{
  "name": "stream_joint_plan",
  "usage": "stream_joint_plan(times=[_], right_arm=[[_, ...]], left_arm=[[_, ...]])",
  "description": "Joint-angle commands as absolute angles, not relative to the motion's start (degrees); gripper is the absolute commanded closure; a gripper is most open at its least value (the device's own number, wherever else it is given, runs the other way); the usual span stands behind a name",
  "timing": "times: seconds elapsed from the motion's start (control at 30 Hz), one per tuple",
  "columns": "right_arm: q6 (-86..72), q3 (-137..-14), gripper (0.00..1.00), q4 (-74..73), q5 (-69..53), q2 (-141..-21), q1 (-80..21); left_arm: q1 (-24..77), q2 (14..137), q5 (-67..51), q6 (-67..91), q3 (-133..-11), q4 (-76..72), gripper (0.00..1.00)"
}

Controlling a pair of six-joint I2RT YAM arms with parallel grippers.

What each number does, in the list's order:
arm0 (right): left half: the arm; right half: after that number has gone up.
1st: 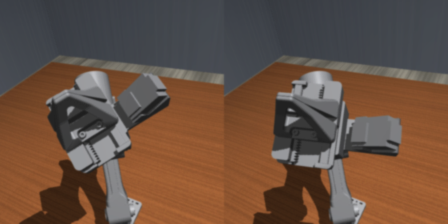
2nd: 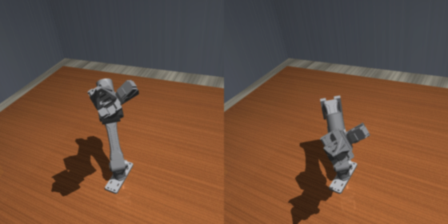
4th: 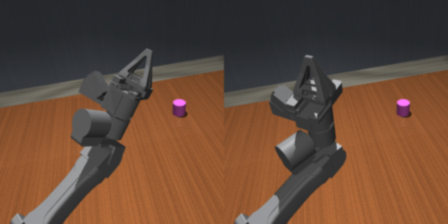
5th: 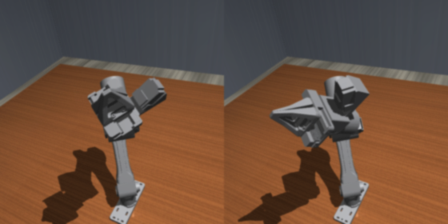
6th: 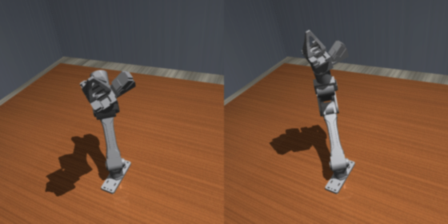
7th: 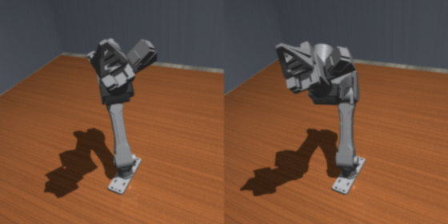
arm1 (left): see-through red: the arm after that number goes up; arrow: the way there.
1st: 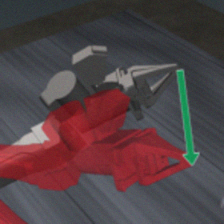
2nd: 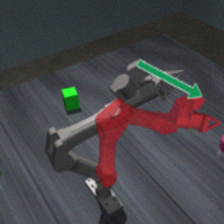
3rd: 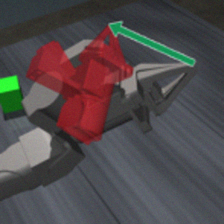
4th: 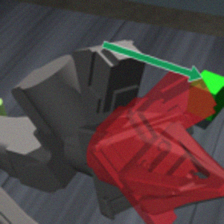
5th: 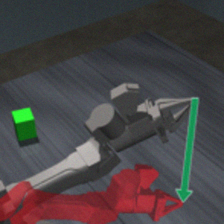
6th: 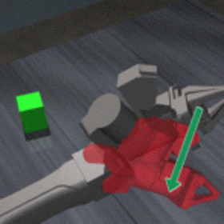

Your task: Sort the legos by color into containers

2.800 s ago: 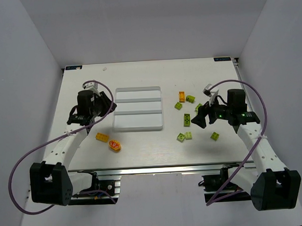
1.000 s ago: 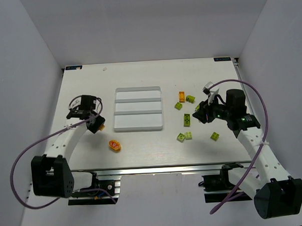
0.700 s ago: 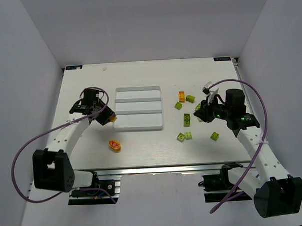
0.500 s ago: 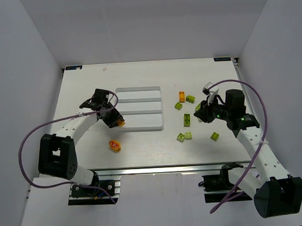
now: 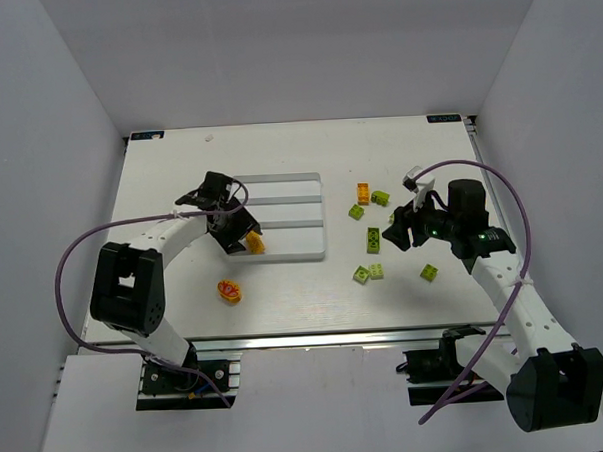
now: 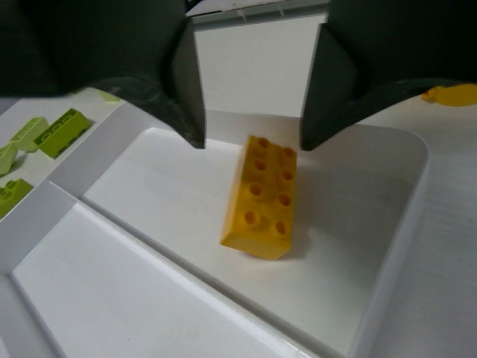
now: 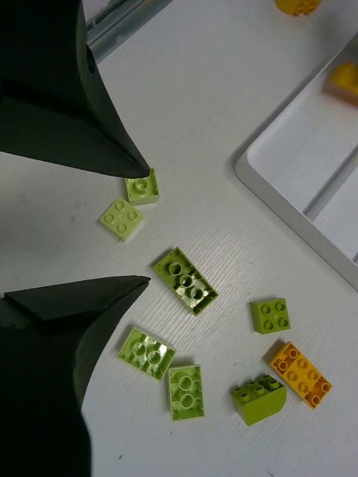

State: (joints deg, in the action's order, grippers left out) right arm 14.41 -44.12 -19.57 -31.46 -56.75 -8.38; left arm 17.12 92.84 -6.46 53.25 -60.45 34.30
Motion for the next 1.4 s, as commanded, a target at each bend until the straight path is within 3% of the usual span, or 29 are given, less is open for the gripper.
stream_joint_plan(times=[0.0,0.13,0.27,0.3,0.33,0.47,0.53,0.6,0.63,0.67,0.7,0.8,1.37], right_arm=[[15.3,-43.9,0.38,-18.5,-32.3,-57.4,-8.3],[15.6,-43.9,0.34,-18.7,-33.0,-57.5,-8.5],[16.9,-43.9,0.31,-19.0,-34.5,-57.7,-8.3],[17.3,-43.9,0.31,-19.1,-35.2,-57.6,-8.4],[18.4,-43.8,0.31,-18.9,-35.6,-57.6,-8.3],[19.0,-43.2,0.42,-16.6,-35.0,-58.4,-8.9],[18.5,-43.9,0.53,-16.1,-33.1,-60.3,-9.3],[16.7,-45.0,0.54,-15.7,-30.8,-61.9,-9.9],[15.7,-46.0,0.52,-15.5,-29.8,-63.2,-10.4],[14.5,-46.5,0.49,-15.2,-28.6,-63.9,-10.6],[14.0,-46.8,0.42,-15.2,-28.0,-64.4,-11.2],[12.4,-47.5,0.36,-14.5,-25.8,-65.7,-12.4],[11.2,-46.6,0.32,-13.8,-22.3,-66.8,-13.8]], left_arm=[[17.5,91.3,-6.5,53.4,-64.4,33.9,0.29],[17.5,89.7,-6.8,52.7,-67.5,35.9,0.15],[17.5,85.7,-7.1,50.2,-68.6,38.0,0.17],[17.5,82.4,-6.9,49.8,-68.2,38.6,0.2],[17.5,80.4,-5.9,49.4,-67.6,39.6,0.33],[16.9,69.2,-4.7,49.0,-58.4,42.7,0.69],[16.3,63.5,-5.4,49.5,-55.2,46.0,0.76],[16.3,60.2,-4.7,50.6,-51.0,48.8,0.72],[16.3,57.2,-4.5,51.3,-49.7,49.7,0.64],[16.3,55.7,-4.1,52.3,-47.3,50.2,0.42],[16.3,54.4,-3.5,53.0,-46.3,51.2,0.32],[16.3,51.3,-0.9,55.2,-43.0,51.6,0.14],[16.9,69.0,3.4,59.7,-37.4,40.7,0.15]])
